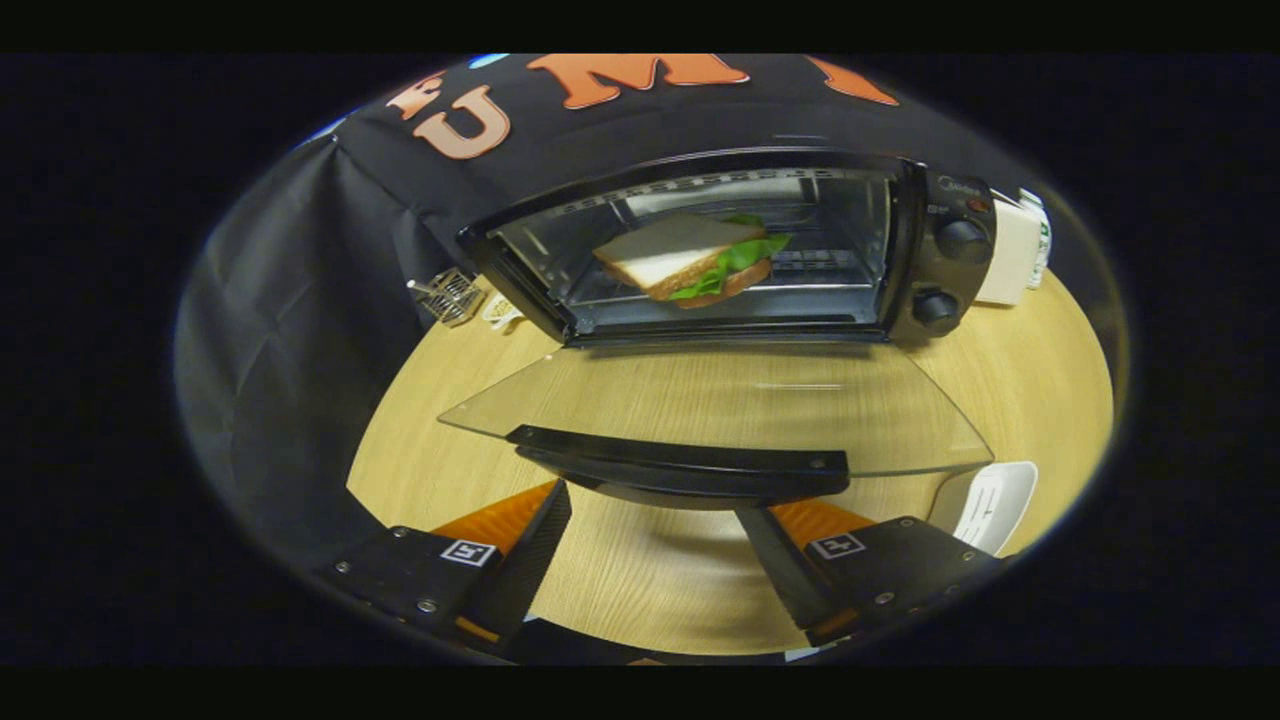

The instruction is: Open the toaster oven, put the food inside, and close the toaster oven door.

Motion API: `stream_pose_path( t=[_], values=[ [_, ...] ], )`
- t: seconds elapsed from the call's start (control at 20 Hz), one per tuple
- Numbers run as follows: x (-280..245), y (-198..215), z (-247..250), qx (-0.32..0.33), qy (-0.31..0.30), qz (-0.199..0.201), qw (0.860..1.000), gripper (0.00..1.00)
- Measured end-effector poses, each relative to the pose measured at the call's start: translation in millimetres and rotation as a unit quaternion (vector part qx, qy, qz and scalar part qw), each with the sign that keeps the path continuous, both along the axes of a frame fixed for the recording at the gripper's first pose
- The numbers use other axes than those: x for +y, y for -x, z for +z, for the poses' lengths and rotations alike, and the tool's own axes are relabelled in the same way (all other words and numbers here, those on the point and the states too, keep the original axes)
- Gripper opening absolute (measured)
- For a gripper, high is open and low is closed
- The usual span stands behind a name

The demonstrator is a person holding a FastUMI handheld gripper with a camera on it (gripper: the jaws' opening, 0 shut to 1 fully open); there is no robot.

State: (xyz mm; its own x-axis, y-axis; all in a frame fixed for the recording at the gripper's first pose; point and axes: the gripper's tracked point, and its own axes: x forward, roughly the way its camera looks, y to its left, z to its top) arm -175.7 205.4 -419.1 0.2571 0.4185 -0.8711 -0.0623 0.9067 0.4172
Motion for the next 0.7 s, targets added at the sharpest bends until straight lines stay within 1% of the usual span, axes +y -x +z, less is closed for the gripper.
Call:
stream_pose_path(
  t=[0.15,0.45,0.7],
  values=[
    [-4,-23,14,-0.014,-0.005,-0.017,1.000,0.98],
    [-10,-69,35,-0.056,0.012,-0.019,0.998,0.99],
    [-14,-103,46,-0.076,0.020,-0.038,0.996,0.98]
  ],
)
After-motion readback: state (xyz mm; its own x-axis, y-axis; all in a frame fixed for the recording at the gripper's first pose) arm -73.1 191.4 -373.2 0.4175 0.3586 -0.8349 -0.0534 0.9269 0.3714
